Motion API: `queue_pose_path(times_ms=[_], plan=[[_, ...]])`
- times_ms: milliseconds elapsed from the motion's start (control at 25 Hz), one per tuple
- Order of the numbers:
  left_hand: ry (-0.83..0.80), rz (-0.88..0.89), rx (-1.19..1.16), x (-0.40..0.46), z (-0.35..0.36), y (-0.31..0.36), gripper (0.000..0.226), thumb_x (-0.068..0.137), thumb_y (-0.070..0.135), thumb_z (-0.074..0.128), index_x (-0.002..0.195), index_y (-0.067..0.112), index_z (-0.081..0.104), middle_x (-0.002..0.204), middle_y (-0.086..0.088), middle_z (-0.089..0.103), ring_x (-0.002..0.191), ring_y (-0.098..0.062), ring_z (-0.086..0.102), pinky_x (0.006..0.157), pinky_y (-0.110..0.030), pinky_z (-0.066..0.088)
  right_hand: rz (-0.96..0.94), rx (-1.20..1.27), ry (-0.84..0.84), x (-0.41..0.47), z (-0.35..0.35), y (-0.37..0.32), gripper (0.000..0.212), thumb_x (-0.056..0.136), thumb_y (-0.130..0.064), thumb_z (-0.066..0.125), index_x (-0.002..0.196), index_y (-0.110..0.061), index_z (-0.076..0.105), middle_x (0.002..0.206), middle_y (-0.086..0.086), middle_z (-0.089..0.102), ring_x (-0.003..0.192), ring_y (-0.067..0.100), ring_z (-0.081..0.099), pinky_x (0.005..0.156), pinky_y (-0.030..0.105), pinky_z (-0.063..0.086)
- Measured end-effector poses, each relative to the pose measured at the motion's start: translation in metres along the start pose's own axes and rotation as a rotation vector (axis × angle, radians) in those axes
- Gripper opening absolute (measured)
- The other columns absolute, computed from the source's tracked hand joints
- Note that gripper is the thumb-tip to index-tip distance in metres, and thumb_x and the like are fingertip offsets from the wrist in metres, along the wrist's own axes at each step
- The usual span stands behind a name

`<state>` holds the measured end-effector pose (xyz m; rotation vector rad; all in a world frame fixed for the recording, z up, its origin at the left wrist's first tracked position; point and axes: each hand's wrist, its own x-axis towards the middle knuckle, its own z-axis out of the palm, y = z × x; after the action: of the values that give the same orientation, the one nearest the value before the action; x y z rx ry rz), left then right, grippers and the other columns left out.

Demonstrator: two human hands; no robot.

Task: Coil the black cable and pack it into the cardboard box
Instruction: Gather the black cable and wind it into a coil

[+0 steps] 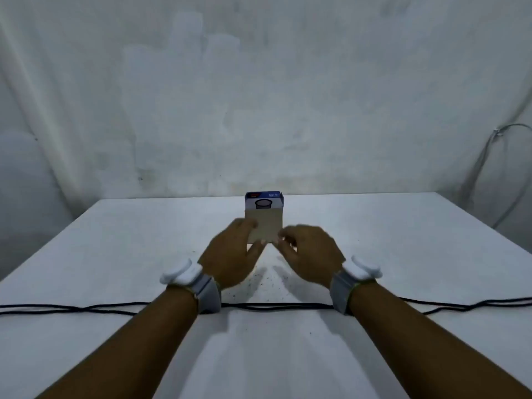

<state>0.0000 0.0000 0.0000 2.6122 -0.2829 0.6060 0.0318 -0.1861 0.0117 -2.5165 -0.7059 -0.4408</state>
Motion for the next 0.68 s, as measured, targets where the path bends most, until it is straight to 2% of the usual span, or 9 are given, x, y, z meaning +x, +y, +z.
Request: queue_pose_path(times_ms=[160,360,440,560,680], plan=[[-0.1,0.046,-0.047,-0.041,0.024,-0.004,0.033,0.094,0.042,0.046,0.119,0.021,0.052,0.117,0.001,0.06,0.102,-0.012,0.054,0.085,-0.022,0.038,-0.002,0.089,-0.146,-0.038,0.026,0.008,0.034,0.091,-0.047,0.052,0.112,-0.024,0.067,0.098,-0.003,0.073,0.086,0.015,0.064,0.078,0.033,0.052],[-0.112,0.069,-0.08,-0.065,0.033,-0.015,0.013,0.091,0.04,0.049,0.093,0.028,0.053,0.088,0.011,0.055,0.081,-0.005,0.046,0.071,-0.022,0.036,-0.003,0.141,-0.137,-0.059,0.042,0.016,0.03,0.088,-0.049,0.053,0.102,-0.027,0.068,0.09,-0.008,0.069,0.082,0.008,0.057,0.077,0.032,0.049],[-0.139,0.107,-0.083,-0.07,0.035,-0.017,0.016,0.088,0.044,0.054,0.088,0.028,0.055,0.086,0.012,0.053,0.083,-0.003,0.044,0.071,-0.019,0.036,-0.048,0.139,-0.126,-0.065,0.046,0.017,0.029,0.087,-0.049,0.053,0.097,-0.028,0.07,0.085,-0.008,0.066,0.08,0.008,0.053,0.075,0.032,0.048],[-0.187,0.127,-0.137,-0.07,0.033,-0.022,0.025,0.078,0.053,0.063,0.089,0.031,0.061,0.095,0.015,0.054,0.095,0.001,0.046,0.078,-0.014,0.039,-0.107,0.131,-0.109,-0.068,0.047,0.017,0.029,0.085,-0.052,0.055,0.092,-0.029,0.072,0.086,-0.009,0.064,0.081,0.007,0.051,0.073,0.033,0.046],[-0.228,0.18,-0.141,-0.071,0.035,-0.021,0.021,0.08,0.05,0.063,0.087,0.03,0.063,0.096,0.016,0.054,0.097,0.001,0.045,0.08,-0.016,0.04,-0.169,0.12,-0.12,-0.071,0.048,0.018,0.026,0.081,-0.053,0.06,0.09,-0.032,0.073,0.09,-0.014,0.065,0.084,0.006,0.053,0.073,0.032,0.045]])
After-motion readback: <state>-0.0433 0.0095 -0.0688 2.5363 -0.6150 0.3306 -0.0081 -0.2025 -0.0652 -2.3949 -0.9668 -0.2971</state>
